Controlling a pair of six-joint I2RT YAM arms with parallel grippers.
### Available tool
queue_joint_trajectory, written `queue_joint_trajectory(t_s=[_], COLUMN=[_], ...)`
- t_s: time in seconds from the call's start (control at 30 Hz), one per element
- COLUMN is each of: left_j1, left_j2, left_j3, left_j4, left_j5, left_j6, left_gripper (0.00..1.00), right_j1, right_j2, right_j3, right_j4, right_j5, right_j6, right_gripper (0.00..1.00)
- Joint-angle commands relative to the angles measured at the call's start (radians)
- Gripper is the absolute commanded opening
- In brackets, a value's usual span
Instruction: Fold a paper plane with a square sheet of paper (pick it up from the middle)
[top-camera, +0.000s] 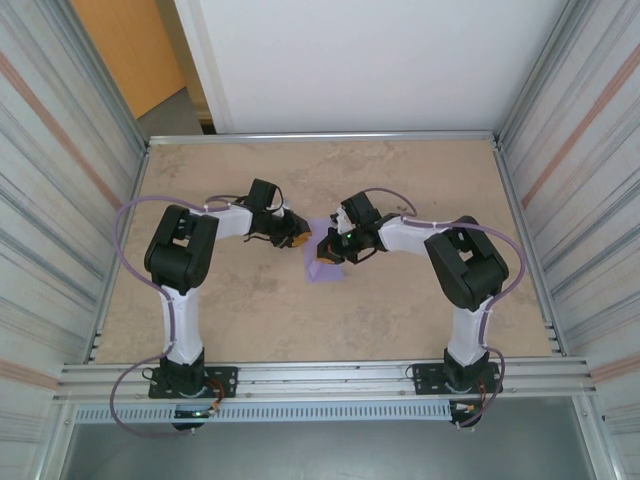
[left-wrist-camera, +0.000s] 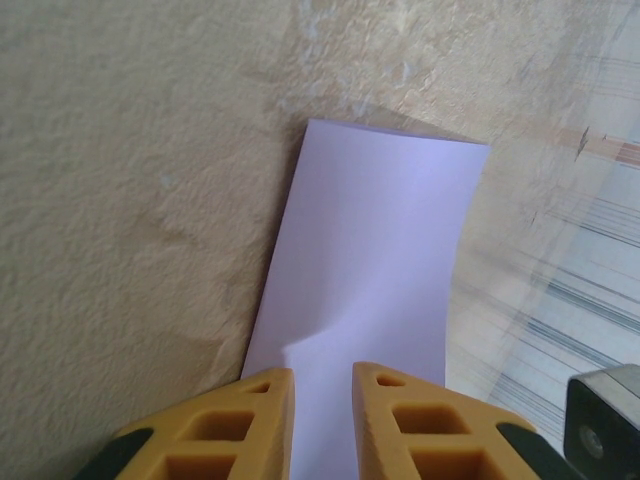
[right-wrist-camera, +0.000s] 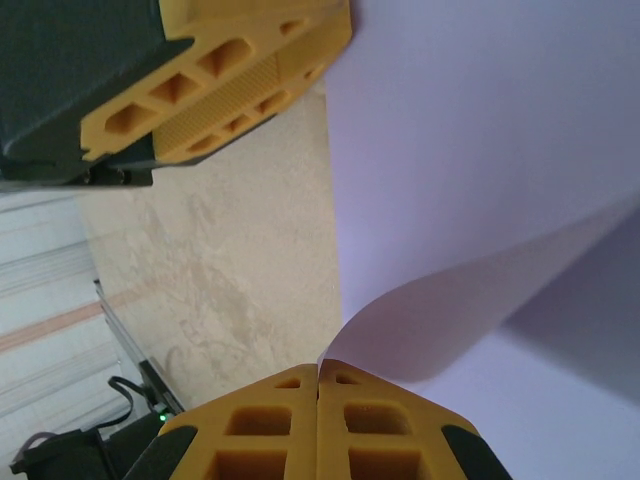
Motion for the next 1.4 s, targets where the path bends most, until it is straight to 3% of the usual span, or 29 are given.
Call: queue_joint_trajectory(t_s=[0.0, 1.37], left_j1=[-0.007, -0.012], left_j2=[0.074, 0.079], left_j3=[-0.044, -0.051], left_j4=[-0.091, -0.097], left_j5=[-0.067, -0.070], left_j6=[0.013, 0.012], left_gripper=[0.23, 0.23], right_j1=[0.011, 0.010], right_j2=[0.032, 0.096], right_j3=[0.029, 0.050], right_j4=[0.013, 0.049], right_j5=[0.012, 0.108], right_j6=[0.031, 0.068], right_gripper=[0.05, 0.03])
